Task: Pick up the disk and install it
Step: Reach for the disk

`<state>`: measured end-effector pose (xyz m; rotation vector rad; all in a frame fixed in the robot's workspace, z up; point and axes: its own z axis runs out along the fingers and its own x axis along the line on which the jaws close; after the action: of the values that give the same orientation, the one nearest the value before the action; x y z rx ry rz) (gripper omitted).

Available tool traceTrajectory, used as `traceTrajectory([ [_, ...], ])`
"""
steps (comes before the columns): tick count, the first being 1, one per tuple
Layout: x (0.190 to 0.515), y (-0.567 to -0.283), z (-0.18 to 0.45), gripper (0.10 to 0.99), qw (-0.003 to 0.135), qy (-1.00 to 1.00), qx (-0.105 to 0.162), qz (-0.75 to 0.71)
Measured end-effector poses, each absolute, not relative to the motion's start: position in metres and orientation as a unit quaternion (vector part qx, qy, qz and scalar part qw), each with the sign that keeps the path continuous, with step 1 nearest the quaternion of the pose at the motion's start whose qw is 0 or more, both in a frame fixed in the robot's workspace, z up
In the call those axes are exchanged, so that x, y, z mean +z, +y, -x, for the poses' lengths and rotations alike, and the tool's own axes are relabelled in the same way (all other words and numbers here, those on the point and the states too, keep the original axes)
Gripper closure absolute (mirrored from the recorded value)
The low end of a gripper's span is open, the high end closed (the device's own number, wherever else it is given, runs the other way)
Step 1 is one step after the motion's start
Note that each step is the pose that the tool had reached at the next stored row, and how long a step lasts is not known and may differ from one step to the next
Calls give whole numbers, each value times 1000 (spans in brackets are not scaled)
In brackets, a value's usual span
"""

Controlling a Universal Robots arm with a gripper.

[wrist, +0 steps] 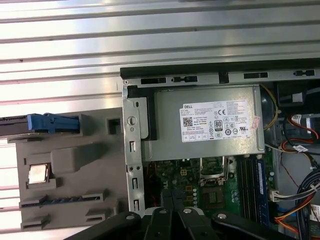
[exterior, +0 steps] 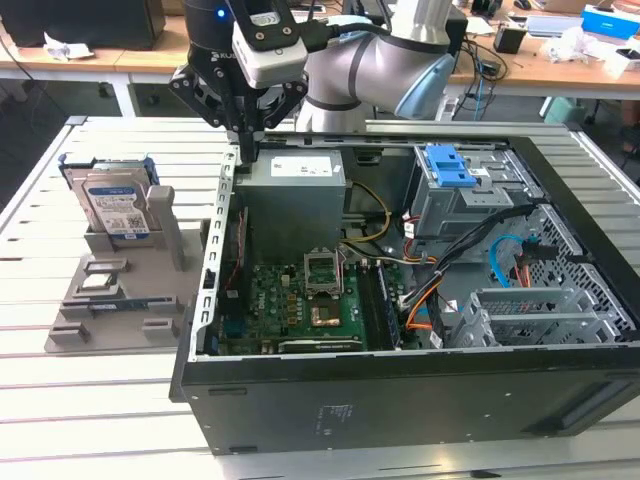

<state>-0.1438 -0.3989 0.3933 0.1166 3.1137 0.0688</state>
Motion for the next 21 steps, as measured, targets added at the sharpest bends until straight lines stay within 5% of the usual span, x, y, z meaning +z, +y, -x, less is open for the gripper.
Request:
traceTrajectory([
  [21, 393, -399, 184, 980, 12, 999, 22, -37],
])
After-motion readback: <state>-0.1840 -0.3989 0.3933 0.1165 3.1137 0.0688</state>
